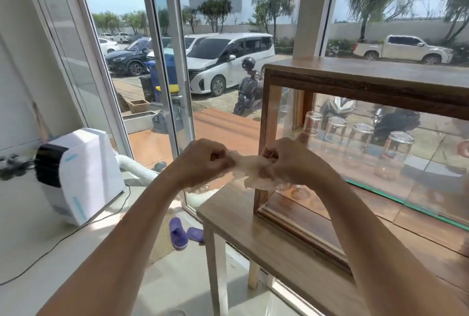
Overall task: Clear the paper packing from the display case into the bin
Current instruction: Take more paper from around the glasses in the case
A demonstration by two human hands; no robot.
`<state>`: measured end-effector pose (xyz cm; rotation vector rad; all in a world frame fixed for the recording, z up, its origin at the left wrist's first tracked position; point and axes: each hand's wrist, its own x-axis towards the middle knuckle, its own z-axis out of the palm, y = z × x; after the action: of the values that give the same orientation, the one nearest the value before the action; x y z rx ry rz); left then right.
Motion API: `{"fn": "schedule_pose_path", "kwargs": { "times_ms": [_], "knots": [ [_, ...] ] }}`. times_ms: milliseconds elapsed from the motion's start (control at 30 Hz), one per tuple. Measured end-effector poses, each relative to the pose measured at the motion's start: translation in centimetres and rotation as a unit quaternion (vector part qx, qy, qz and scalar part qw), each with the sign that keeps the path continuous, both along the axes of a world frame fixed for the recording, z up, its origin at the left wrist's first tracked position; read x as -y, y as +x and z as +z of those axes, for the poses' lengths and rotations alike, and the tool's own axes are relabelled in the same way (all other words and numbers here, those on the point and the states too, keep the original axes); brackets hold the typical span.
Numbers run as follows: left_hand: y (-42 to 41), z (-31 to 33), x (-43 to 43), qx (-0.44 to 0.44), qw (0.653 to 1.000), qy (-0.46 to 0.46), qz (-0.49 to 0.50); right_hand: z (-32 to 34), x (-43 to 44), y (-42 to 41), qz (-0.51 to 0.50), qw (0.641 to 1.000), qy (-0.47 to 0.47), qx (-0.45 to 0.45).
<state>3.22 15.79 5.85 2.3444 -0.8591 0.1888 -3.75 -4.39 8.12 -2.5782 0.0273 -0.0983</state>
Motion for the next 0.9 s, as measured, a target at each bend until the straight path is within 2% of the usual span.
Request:
{"fn": "schedule_pose_path", "kwargs": {
  "times_ms": [267,500,667,800,900],
  "knots": [
    [-0.1,-4.4,-11.4,-0.12,0.977,-0.11,0.138,-4.9,-10.0,4.5,0.08,0.996,0.03,-0.026],
    [-0.4,-12.8,-18.5,-0.233,0.919,-0.151,0.281,-12.1,-17.3,7.8,0.118,0.987,0.032,-0.107],
    [-1.1,-19.9,-19.9,-0.275,0.877,-0.132,0.372,-20.9,-20.5,9.5,0.142,0.974,0.001,-0.174],
    [-2.6,-27.2,-19.7,-0.322,0.832,-0.132,0.431,-30.6,-21.8,10.5,0.159,0.953,-0.03,-0.254],
    [-3.4,-33.4,-19.1,-0.352,0.809,-0.099,0.46,-38.1,-22.0,10.6,0.166,0.934,-0.053,-0.313]
  ]
}}
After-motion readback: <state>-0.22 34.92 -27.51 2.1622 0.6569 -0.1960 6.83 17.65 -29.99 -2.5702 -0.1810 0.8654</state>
